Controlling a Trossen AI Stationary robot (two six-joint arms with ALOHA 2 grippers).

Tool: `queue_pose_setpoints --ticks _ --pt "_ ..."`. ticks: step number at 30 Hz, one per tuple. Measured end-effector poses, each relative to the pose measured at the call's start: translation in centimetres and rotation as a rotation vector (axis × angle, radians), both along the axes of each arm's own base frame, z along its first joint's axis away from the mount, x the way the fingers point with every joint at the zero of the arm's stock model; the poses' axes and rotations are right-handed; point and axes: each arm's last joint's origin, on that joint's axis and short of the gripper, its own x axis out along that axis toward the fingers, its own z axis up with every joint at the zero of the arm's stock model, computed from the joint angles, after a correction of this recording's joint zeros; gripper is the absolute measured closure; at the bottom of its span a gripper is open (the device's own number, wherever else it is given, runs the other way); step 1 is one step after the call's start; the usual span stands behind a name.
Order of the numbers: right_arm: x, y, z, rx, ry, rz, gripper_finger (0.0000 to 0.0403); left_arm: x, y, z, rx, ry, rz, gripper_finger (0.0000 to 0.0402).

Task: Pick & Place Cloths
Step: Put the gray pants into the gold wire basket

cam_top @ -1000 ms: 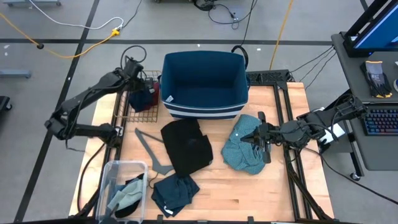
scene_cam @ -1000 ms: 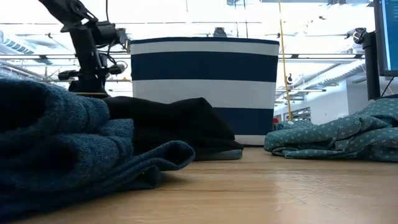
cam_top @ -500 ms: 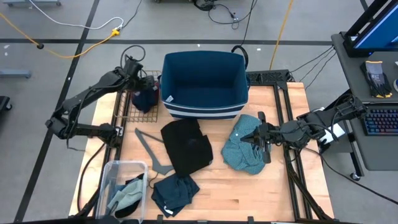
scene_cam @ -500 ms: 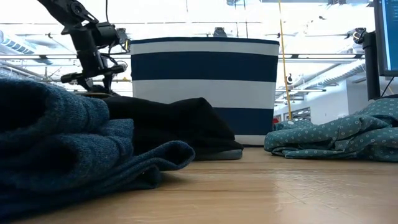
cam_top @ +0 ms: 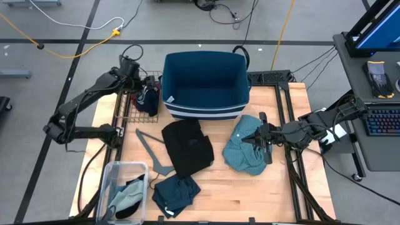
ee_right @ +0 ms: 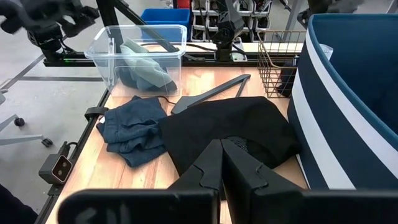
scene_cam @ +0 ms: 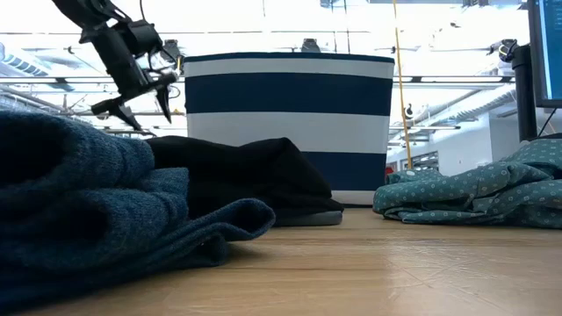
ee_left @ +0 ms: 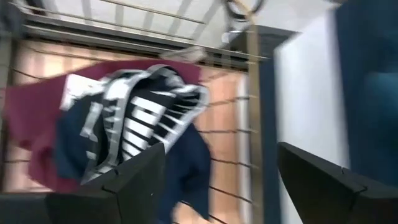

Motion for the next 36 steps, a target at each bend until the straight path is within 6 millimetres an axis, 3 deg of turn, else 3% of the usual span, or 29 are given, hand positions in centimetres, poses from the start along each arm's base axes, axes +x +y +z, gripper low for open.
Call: queue_pose_setpoints --ticks 4,8,17,24,36 --pt "0.0 0.0 0.0 0.000 0.000 0.000 0.0403 -0.4 -1.3 1.4 0.017 -0.104 -0.057 0.0097" --pt "0.0 0.0 0.0 0.000 0.000 0.000 0.0403 -0.8 -3.1 3.0 0.072 -0.174 -0.108 0.0133" --pt "0.0 0.0 0.0 0.001 0.000 0.002 0.0403 -1.9 -7.4 5.9 0.194 -0.309 -0.219 0.0278" --pt "0.0 0.0 0.0 0.001 0.000 0.002 0.0403 -1.7 -9.9 7.4 0.286 -0.410 -0.358 0.0388" --pt "0.0 0.0 0.0 0.001 0.000 0.003 0.0403 1.3 -14.2 11.6 0.663 -0.736 -0.872 0.0399"
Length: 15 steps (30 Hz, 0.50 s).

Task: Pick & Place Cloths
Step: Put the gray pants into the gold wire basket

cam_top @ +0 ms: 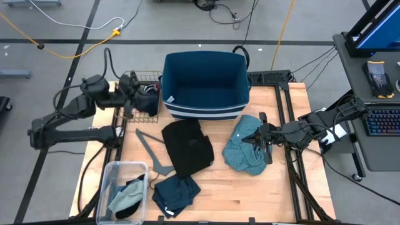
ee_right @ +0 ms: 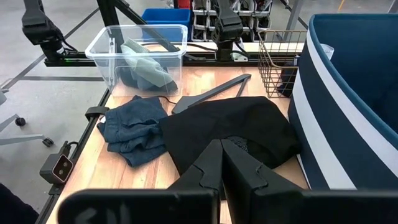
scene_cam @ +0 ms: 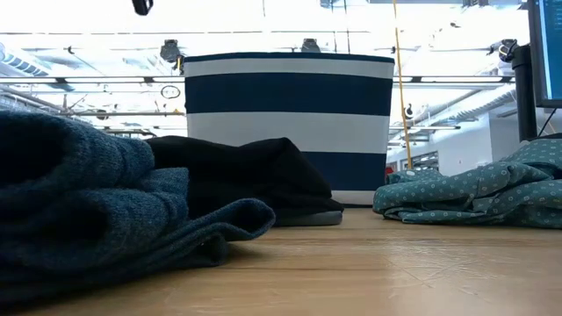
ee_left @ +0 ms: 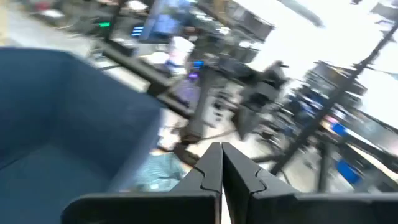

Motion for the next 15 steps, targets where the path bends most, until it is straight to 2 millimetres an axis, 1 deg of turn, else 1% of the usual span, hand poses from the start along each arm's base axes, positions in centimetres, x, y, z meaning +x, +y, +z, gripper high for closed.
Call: queue_pose_setpoints --ticks 3,6,11,15 --pt "0.0 0.0 0.0 0.000 0.000 0.000 0.0403 0.8 -1.2 0.2 0.044 -0.020 -0.073 0.0399" --pt "0.0 0.0 0.0 -0.001 0.000 -0.001 0.0403 1.9 -2.4 -0.2 0.072 0.007 -0.115 0.0400" --pt "0.0 0.0 0.0 -0.003 0.000 -0.001 0.0403 4.5 -4.5 -1.6 0.119 0.091 -0.161 0.0401" --pt "0.0 0.0 0.0 -0.003 0.000 -0.001 0.0403 6.5 -6.3 -2.3 0.126 0.105 -0.223 0.0401"
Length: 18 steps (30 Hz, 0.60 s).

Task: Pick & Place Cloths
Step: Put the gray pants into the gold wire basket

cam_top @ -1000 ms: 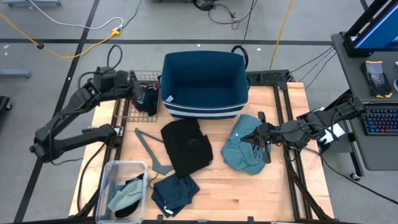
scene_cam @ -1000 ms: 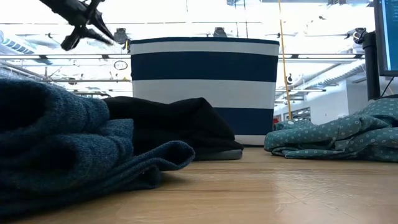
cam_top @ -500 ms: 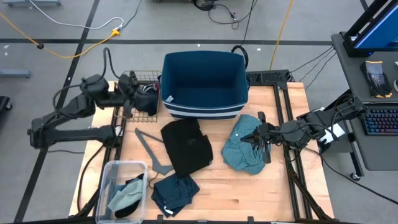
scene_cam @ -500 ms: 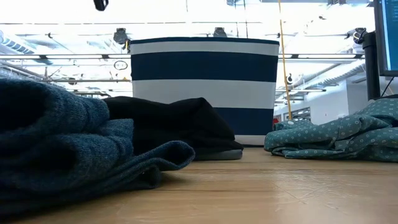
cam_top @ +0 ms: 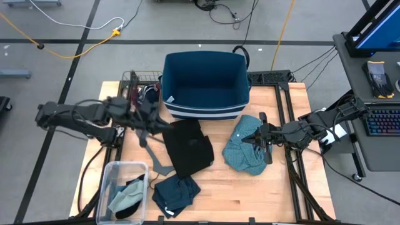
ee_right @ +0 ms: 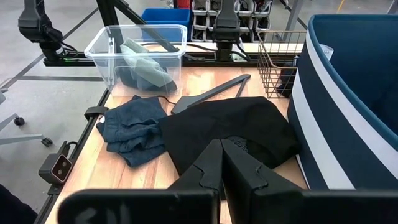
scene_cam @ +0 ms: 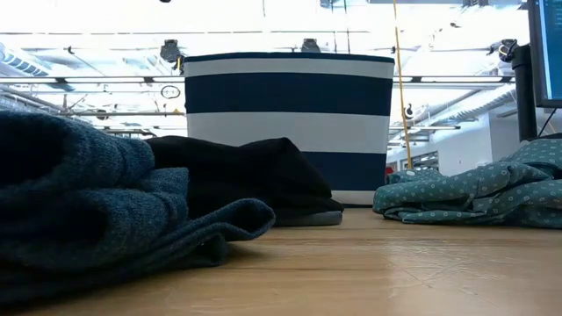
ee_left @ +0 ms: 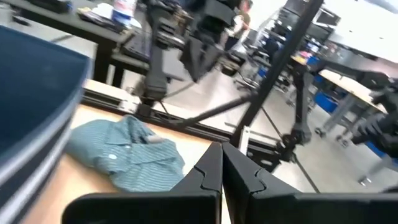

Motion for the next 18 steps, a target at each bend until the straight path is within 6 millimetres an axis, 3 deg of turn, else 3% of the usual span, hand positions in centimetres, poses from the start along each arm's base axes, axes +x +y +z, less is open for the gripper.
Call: queue_pose_setpoints --ticks 11,18 --pt "0.0 0.0 0.0 -0.020 -0.001 0.007 0.0403 3.8 -4.8 -0.8 -0.017 0.078 -0.052 0.0401" --pt "0.0 0.0 0.0 -0.026 -0.001 0.009 0.0403 5.8 -8.2 -0.5 -0.028 0.281 -0.021 0.0402"
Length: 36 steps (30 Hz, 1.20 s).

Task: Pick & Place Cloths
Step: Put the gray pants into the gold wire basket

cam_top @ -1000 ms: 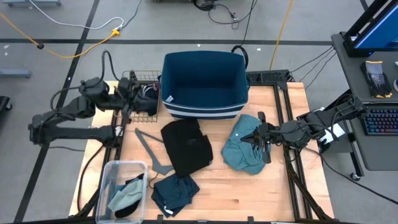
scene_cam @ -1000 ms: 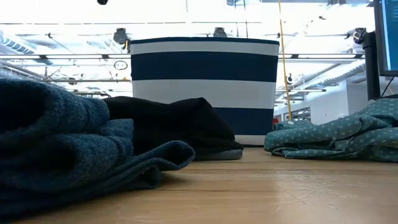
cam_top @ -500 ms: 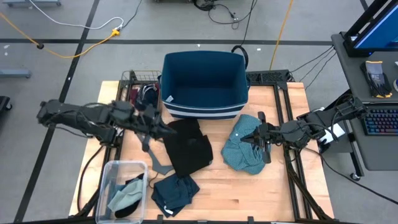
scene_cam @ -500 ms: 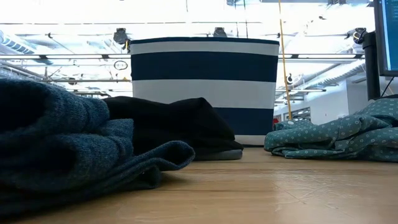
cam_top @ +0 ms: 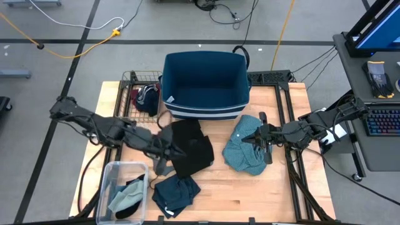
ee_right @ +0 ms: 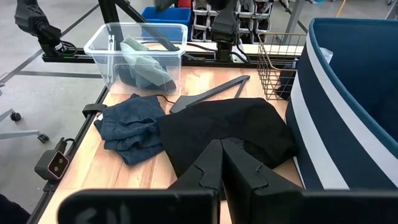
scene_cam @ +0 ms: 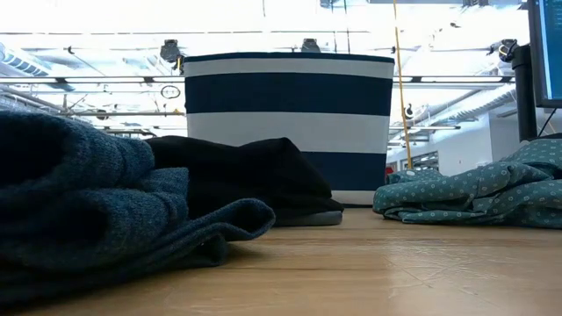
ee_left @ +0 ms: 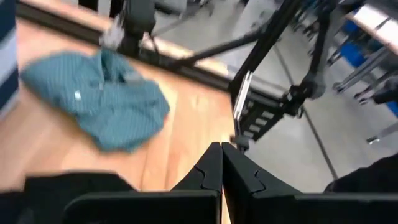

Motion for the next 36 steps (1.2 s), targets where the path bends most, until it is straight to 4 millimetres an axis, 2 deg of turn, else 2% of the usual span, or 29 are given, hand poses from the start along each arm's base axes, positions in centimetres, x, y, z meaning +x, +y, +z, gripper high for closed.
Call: queue_pose_setpoints --ticks 5,13,23,29,36 --pt "0.0 0.0 0.0 -0.017 0.000 0.007 0.0403 1.6 -2.4 -0.7 -0.052 0.140 0.004 0.0401" --pt "0.0 0.0 0.0 -0.028 -0.001 0.011 0.0403 3.4 -6.0 -3.1 -0.206 0.331 0.057 0.0402" --pt "0.0 0.0 0.0 -0.028 0.000 0.012 0.0403 4.2 -10.4 -7.2 -0.403 0.519 0.133 0.0401" --pt "0.0 0.0 0.0 -0.046 -0.001 0.019 0.0403 4.3 -12.0 -9.2 -0.401 0.580 0.153 0.0401" --pt "0.0 0.0 0.0 -0.052 -0.001 0.022 0.0403 4.7 -12.6 -11.2 -0.422 0.652 0.219 0.0401"
